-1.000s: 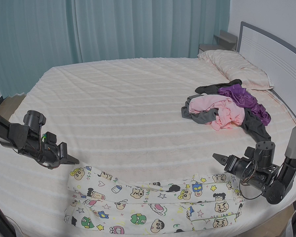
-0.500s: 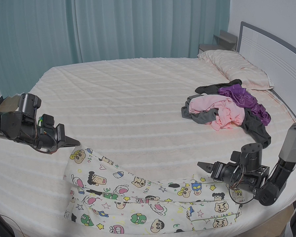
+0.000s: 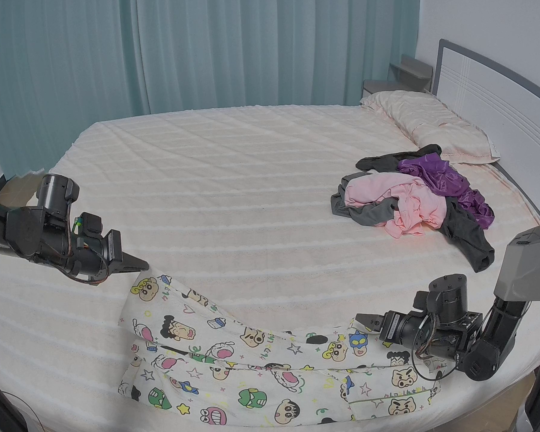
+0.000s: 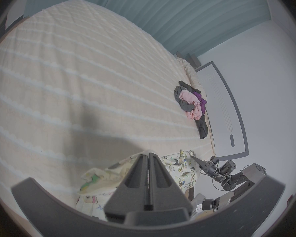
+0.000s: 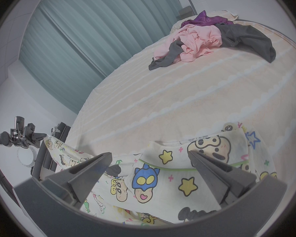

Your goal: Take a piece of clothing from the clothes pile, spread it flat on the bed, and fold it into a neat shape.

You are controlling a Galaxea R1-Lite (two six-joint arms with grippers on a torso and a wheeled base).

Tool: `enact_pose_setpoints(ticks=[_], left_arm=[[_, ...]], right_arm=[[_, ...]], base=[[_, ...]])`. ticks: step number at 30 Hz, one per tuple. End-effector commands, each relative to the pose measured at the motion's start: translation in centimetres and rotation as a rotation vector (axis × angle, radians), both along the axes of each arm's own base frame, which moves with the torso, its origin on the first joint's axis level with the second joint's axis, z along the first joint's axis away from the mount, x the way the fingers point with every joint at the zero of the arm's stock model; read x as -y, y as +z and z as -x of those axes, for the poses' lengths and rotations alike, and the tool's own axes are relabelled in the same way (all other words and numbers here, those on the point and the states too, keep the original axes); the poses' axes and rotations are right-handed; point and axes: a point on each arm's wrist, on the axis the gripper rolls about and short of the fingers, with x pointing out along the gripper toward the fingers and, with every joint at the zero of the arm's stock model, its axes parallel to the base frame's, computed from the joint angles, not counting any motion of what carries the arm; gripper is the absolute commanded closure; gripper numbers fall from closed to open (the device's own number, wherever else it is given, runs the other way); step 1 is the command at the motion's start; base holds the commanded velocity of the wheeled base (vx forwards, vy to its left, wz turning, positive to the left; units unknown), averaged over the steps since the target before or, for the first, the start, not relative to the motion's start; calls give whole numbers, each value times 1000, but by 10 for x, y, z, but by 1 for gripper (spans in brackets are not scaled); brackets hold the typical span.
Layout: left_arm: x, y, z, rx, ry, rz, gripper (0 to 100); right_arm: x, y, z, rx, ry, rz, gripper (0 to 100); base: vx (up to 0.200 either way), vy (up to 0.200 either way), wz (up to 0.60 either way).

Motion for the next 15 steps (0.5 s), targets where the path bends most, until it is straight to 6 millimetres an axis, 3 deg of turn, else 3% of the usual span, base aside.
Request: enact_pose_setpoints(ticks=[1,8,15], left_arm=[[-7,-4,16,-18,15,2,100],[-20,-17,53,-10,-58,16,100],[-37,-35,69,-33,-48,-18,100]], right_arm=[[1,-3,2,-15,-1,4,0],[4,0,4,-9,-14,-4,0],[8,11,10,14,-15,-16,0]], base=[[0,0,0],[0,0,0],[0,0,0]])
